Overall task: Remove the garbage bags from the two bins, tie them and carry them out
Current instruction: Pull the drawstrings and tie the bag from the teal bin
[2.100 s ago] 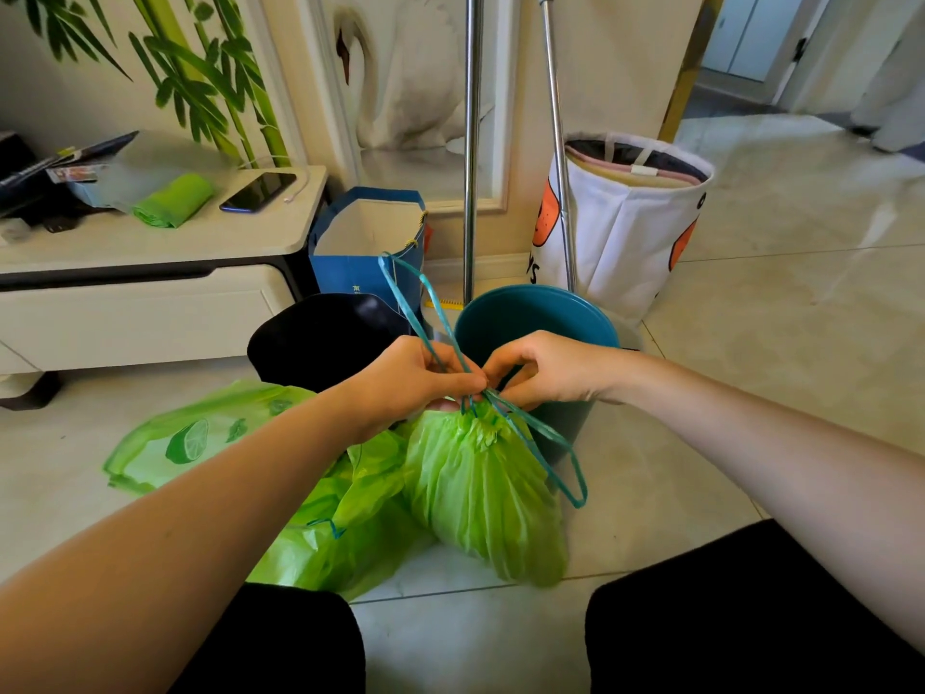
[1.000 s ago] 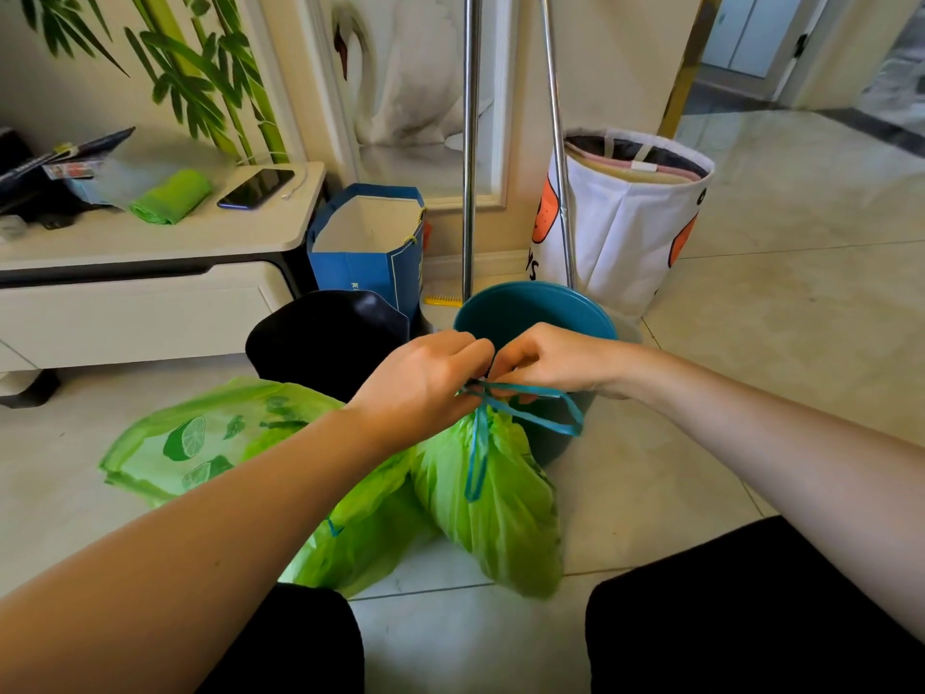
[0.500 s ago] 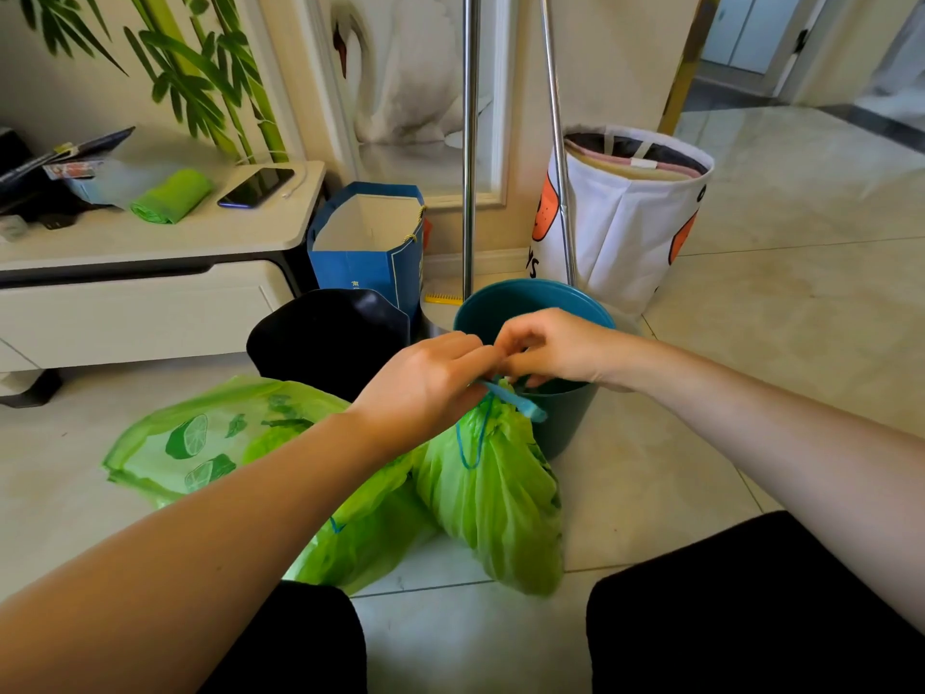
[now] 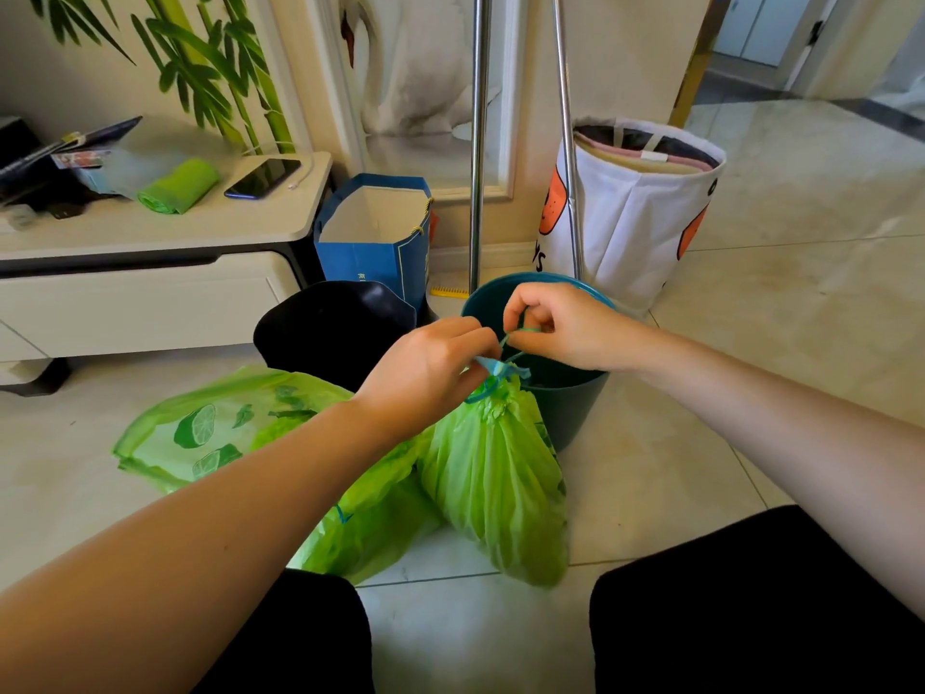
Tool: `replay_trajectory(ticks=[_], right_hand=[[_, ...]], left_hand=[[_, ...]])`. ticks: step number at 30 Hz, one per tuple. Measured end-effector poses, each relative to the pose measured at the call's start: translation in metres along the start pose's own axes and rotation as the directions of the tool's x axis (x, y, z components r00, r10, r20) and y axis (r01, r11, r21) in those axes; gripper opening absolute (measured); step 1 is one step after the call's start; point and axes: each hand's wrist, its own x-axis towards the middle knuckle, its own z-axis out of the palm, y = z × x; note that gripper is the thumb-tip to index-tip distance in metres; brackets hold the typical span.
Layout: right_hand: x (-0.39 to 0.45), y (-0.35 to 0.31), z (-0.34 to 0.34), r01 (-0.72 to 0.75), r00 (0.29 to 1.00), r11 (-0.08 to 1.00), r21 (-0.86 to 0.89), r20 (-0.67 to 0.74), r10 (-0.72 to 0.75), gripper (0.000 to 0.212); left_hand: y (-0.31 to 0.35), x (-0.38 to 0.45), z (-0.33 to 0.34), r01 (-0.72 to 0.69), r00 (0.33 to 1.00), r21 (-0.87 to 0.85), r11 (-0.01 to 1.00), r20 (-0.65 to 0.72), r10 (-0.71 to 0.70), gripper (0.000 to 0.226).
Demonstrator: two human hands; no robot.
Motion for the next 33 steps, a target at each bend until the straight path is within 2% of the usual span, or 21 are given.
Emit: replay_trajectory(ticks=[2, 6, 8, 9, 10, 11, 12, 13, 15, 17, 19, 22, 27, 30, 33], right_hand=[[0.0, 0.005, -0.005, 0.042, 0.997, 0.982, -0.182, -0.051, -0.052, 0.01], [0.001, 0.009, -0.011, 0.019, 0.959, 0.94, -0.34, -0.26, -0.113, 0.007], [0.004, 0.01, -0.014, -0.093, 0.919, 0.972, -0.216, -0.394, 0.0, 0.011], [0.005, 0.01, -0.017, -0.173, 0.887, 0.984, -0.047, -0.442, 0.135, 0.014], [0.006, 0.011, -0.019, -0.257, 0.846, 0.947, 0.191, -0.429, 0.316, 0.018], [0.006, 0.011, -0.021, -0.332, 0.805, 0.831, 0.445, -0.325, 0.496, 0.023], [0.005, 0.011, -0.023, -0.382, 0.775, 0.662, 0.645, -0.165, 0.609, 0.029], [0.003, 0.01, -0.024, -0.399, 0.762, 0.491, 0.775, -0.019, 0.648, 0.034], [0.002, 0.011, -0.025, -0.37, 0.768, 0.228, 0.901, 0.157, 0.621, 0.036], [0.002, 0.013, -0.026, -0.317, 0.791, 0.102, 0.943, 0.204, 0.576, 0.034], [0.003, 0.014, -0.026, -0.305, 0.802, 0.08, 0.949, 0.21, 0.559, 0.032], [0.005, 0.018, -0.021, -0.314, 0.79, 0.061, 0.948, 0.224, 0.571, 0.031], [0.013, 0.036, -0.018, -0.298, 0.735, 0.069, 0.952, 0.183, 0.654, 0.026], [0.016, 0.046, -0.015, -0.345, 0.699, 0.121, 0.931, 0.168, 0.695, 0.023], [0.021, 0.048, -0.013, -0.381, 0.687, 0.205, 0.901, 0.128, 0.715, 0.023]], left_hand=[[0.0, 0.0, -0.001, 0.015, 1.0, -0.025, 1.0, -0.008, -0.015, 0.007], [0.001, 0.001, 0.0, 0.035, 0.999, -0.06, 0.998, -0.009, -0.036, 0.006], [0.001, 0.0, 0.001, 0.039, 0.999, -0.056, 0.998, 0.004, -0.039, 0.005], [0.002, 0.0, 0.001, 0.041, 0.999, -0.051, 0.998, 0.012, -0.04, 0.006], [0.002, 0.0, 0.001, 0.039, 0.999, -0.047, 0.998, 0.019, -0.038, 0.006], [0.002, 0.0, 0.001, 0.042, 0.999, -0.046, 0.998, 0.024, -0.041, 0.007], [0.002, 0.0, 0.001, 0.052, 0.998, -0.047, 0.997, 0.024, -0.051, 0.009], [0.002, 0.001, 0.0, 0.066, 0.998, -0.045, 0.997, 0.027, -0.064, 0.011], [0.002, 0.001, -0.001, 0.059, 0.998, -0.02, 0.998, 0.026, -0.059, 0.017], [0.003, 0.001, -0.002, 0.057, 0.998, -0.043, 0.997, 0.032, -0.056, 0.018], [0.004, 0.001, -0.003, 0.061, 0.998, -0.1, 0.993, 0.035, -0.057, 0.014], [0.005, -0.002, -0.004, 0.002, 0.997, -0.071, 0.997, 0.072, 0.003, 0.014], [0.007, -0.013, 0.012, -0.064, 0.969, 0.009, 0.998, 0.24, 0.06, 0.013], [0.012, -0.02, 0.02, -0.078, 0.936, -0.008, 0.997, 0.343, 0.076, 0.011], [0.011, -0.025, 0.019, 0.039, 0.87, -0.032, 0.999, 0.493, -0.018, 0.013]])
